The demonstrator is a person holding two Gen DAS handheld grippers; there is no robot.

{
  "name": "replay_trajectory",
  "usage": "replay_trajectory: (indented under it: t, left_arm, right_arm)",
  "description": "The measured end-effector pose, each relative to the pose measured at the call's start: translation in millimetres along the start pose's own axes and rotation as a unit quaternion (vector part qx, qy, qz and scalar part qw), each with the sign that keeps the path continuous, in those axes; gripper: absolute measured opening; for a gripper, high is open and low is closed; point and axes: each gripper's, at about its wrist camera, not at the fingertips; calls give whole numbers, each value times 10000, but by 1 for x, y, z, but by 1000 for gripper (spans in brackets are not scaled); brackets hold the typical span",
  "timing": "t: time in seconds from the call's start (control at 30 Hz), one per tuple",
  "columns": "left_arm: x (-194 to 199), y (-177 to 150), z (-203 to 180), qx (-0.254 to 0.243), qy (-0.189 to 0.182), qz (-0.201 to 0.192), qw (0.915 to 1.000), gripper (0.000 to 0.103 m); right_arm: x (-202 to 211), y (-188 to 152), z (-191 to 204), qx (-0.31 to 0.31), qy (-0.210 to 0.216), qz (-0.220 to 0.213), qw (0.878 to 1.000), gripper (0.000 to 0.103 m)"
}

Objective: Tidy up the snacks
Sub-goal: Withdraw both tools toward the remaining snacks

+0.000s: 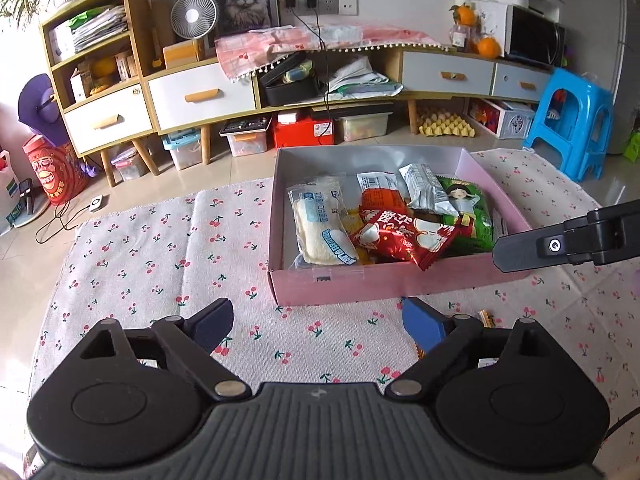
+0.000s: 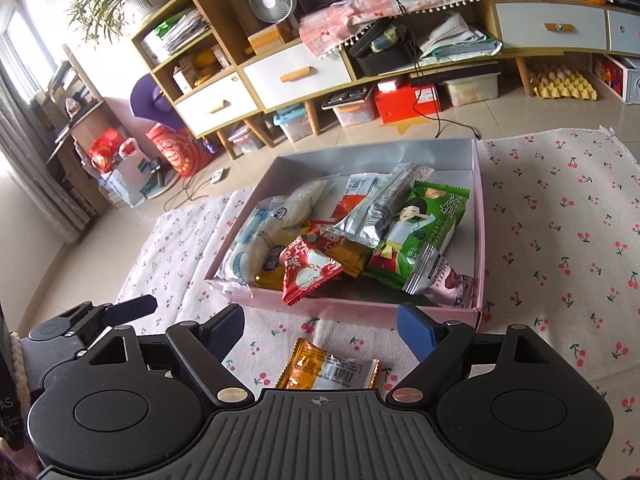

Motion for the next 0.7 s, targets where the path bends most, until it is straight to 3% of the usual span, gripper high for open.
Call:
replay_trajectory:
  t: [0.43, 0.7]
  left_arm:
    - [18, -39, -13, -699, -401, 258, 9964, 94]
    - [30, -57, -16, -1047, -735, 220, 9915, 95]
  right_arm:
    - [17, -42, -3, 694, -23, 357, 9969, 89]
    - [16, -66, 1, 1006, -35, 628, 9929, 89]
Point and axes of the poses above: each gripper's, at about its wrist camera, not at the fingertips, and x roughly against the way its jaws point, z to its left, y to its top, and after that the axes turned 12 degrees about -x, right-handed
